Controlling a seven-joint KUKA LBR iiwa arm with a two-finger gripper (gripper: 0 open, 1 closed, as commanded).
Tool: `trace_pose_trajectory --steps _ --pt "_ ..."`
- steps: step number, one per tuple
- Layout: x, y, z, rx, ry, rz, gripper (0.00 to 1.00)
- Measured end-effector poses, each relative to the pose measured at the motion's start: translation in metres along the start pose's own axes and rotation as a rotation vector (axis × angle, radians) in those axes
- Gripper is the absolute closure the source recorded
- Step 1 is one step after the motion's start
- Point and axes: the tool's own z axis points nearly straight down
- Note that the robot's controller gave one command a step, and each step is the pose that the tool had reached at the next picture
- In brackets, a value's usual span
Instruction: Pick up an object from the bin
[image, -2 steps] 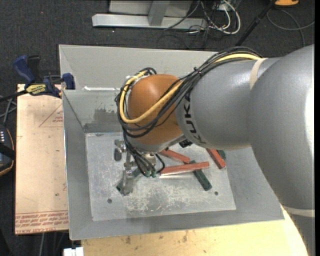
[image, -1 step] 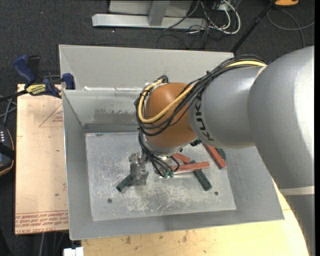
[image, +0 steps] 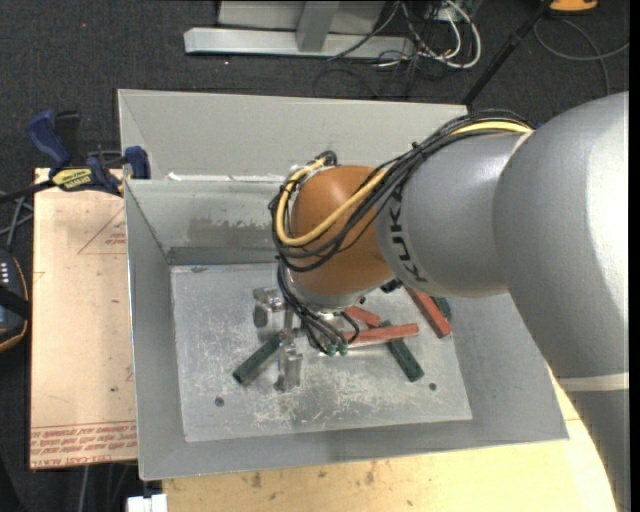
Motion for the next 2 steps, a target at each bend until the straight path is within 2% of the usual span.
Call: trace_pose_trajectory --steps 1,2 --pt "0.0 0.0 0.0 0.0 0.0 0.0 0.0" --pt "-0.012 -0.006 0.028 0.0 -0.001 -0.189 1.0"
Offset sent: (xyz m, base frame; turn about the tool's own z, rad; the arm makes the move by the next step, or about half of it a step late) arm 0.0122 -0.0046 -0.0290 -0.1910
